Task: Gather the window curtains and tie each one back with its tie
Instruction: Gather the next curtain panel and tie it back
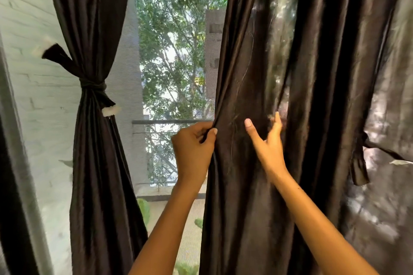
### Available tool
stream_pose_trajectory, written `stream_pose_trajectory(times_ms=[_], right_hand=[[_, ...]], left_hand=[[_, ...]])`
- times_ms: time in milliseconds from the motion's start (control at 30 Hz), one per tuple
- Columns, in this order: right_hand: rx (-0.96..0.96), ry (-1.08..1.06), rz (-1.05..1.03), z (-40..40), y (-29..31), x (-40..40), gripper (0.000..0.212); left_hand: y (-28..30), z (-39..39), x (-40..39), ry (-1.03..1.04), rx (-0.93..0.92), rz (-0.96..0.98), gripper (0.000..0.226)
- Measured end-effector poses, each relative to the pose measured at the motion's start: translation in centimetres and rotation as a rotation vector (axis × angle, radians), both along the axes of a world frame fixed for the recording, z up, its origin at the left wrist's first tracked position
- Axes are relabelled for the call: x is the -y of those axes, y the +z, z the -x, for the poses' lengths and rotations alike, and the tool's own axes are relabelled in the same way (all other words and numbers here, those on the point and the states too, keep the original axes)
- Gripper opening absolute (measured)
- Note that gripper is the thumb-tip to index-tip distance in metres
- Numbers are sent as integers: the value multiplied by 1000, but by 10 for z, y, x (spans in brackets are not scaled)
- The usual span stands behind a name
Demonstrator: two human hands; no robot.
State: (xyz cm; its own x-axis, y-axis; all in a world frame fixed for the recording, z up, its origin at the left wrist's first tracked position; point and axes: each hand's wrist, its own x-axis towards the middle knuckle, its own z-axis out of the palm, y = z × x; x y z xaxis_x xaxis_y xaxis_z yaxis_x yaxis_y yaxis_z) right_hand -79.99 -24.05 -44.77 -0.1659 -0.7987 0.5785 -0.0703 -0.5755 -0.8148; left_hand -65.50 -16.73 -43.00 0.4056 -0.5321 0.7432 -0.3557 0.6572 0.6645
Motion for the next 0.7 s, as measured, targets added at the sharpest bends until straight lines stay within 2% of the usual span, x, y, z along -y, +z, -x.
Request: stream_pose_trajectory(times_ms=[100, 200, 267, 367, 467, 700], right_hand=[[70, 161, -81, -5, 5, 7, 87], [124, 187, 28, -11, 2, 4, 54], [95, -4, 134, -14, 0, -6, 39], [-55, -327, 374, -24, -6, -26, 21], [-193, -329, 509, -37, -12, -39, 22], [-373, -245, 458, -40, -20, -39, 38]], left_hand=[[0, 0, 1, 33, 9, -11, 18], [-1, -2, 5, 87, 37, -13, 18], [-1, -2, 7, 141, 71, -8, 17], [-2, 2, 9, 219, 132, 44, 18], [-6, 9, 11, 211, 169, 55, 20], [-13, 17, 12, 116, 198, 43, 17]])
